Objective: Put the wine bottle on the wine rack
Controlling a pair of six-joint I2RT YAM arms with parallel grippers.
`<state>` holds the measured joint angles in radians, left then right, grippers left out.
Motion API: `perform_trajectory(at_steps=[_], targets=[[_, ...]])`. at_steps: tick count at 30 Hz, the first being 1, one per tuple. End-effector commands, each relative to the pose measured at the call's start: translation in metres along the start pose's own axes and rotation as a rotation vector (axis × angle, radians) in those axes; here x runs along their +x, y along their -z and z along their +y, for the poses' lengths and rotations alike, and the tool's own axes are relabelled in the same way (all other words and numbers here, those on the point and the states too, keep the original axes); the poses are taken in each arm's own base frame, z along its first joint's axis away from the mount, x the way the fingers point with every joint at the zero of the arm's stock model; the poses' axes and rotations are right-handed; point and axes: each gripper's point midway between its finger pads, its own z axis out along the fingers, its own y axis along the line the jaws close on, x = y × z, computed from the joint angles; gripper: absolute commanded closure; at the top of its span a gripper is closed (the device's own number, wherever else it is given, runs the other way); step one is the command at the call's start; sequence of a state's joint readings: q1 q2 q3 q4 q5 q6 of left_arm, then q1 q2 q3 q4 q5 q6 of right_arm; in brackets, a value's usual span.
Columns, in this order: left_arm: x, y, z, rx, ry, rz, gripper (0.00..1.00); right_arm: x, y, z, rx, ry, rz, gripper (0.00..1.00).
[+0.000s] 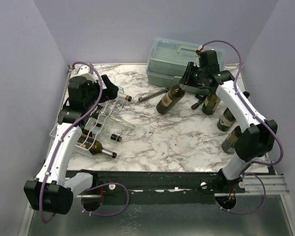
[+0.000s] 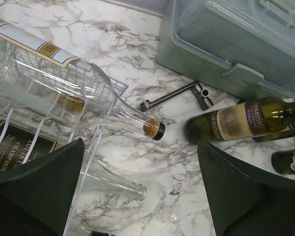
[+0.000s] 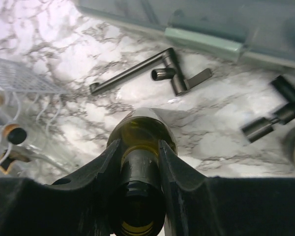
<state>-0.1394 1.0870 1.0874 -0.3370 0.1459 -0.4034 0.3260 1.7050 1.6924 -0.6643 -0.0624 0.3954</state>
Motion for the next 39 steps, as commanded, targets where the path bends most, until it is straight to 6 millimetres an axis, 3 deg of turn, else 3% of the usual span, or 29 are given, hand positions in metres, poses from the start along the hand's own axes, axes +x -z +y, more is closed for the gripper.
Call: perform_trajectory(at_steps=[1,9,29,39], targets=[[-0.002,-0.001,-0.005,0.025,0.002,-0.007,0.01,0.003,0.009,0.045,-0.240,-0.145,-0.018,1.00],[-0.002,-0.001,-0.005,0.024,0.001,-0.007,0.01,0.030,0.001,0.071,-0.415,-0.363,0.022,0.99],[-0.003,0.001,-0.006,0.026,0.002,-0.014,0.01,0.038,-0.012,0.079,-0.470,-0.668,-0.058,0.99],[-0.004,0.001,-0.006,0.028,0.002,-0.015,0.01,0.040,-0.022,0.094,-0.532,-0.792,-0.050,0.99]])
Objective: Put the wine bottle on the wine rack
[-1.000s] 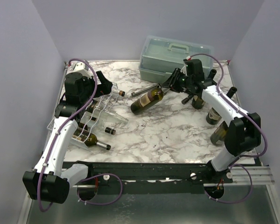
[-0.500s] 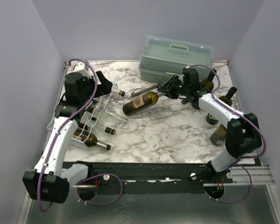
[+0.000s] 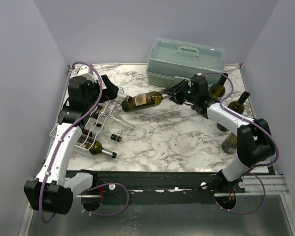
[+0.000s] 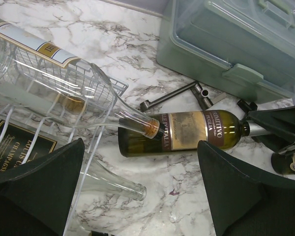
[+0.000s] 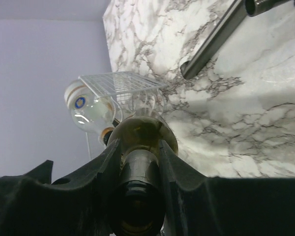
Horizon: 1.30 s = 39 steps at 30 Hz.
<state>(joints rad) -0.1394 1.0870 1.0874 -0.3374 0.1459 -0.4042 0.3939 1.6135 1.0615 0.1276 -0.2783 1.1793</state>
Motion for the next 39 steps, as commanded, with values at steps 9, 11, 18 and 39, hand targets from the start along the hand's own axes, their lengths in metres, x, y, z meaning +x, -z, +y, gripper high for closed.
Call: perform_trajectory(at_steps=[9,11,18,39], targets=[[-0.005,0.002,-0.007,0.031,0.000,-0.018,0.01,0.003,-0.008,0.041,-0.167,-0.134,-0.016,1.00],[-0.004,0.002,-0.007,0.032,0.001,-0.017,0.01,0.005,-0.009,0.038,-0.170,-0.149,-0.017,0.99],[-0.005,0.002,-0.007,0.033,0.000,-0.018,0.01,0.009,-0.014,0.028,-0.176,-0.210,-0.024,0.99],[-0.006,0.004,-0.007,0.031,0.000,-0.024,0.01,0.025,-0.039,0.016,-0.178,-0.300,-0.035,0.99]])
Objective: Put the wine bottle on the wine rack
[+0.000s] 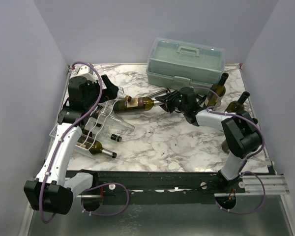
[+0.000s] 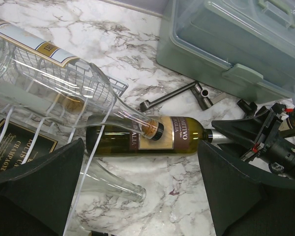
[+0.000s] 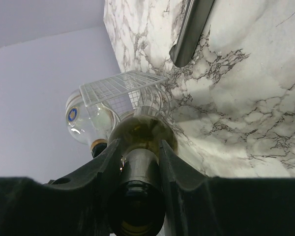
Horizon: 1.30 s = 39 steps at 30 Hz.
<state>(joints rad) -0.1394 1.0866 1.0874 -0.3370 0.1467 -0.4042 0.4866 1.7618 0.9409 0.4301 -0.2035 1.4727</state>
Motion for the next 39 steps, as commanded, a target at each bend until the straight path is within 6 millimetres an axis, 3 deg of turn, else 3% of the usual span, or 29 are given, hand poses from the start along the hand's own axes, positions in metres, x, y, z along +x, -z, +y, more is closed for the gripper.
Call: perform_trajectory(at_steps=[1,13,30,39], targets=[[-0.006,0.004,-0.008,0.031,-0.001,-0.023,0.01,-0.004,0.001,0.044,-0.154,-0.054,-0.026,0.99],[-0.006,0.003,-0.007,0.032,0.000,-0.022,0.01,-0.002,-0.007,0.036,-0.183,-0.139,-0.035,0.99],[-0.007,0.005,-0.008,0.035,0.000,-0.026,0.01,0.014,-0.017,0.029,-0.359,-0.292,-0.021,1.00],[-0.006,0.005,-0.009,0.038,0.000,-0.025,0.01,0.025,-0.033,0.026,-0.411,-0.346,-0.022,0.99]])
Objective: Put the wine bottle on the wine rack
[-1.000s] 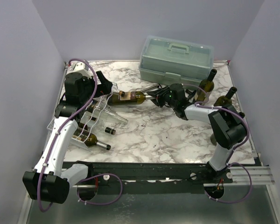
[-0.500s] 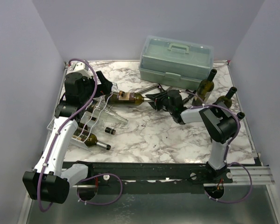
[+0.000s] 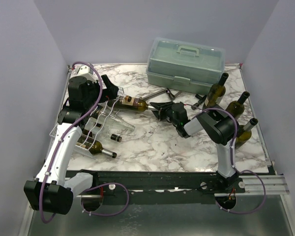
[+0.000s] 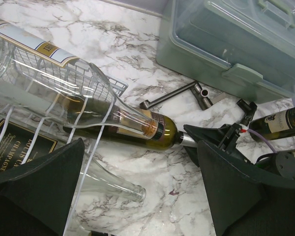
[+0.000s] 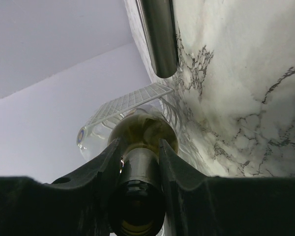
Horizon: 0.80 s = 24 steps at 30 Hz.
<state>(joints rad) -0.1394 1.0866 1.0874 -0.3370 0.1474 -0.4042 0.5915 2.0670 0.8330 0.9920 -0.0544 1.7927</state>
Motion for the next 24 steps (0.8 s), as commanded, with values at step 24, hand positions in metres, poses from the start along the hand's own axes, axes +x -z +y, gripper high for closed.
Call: perform_trajectory(at_steps=[24], targets=[[-0.007,0.005,-0.010,0.044,0.005,-0.023,0.01,0.044,-0.037,0.057,-0.336,-0.134,-0.022,0.99]])
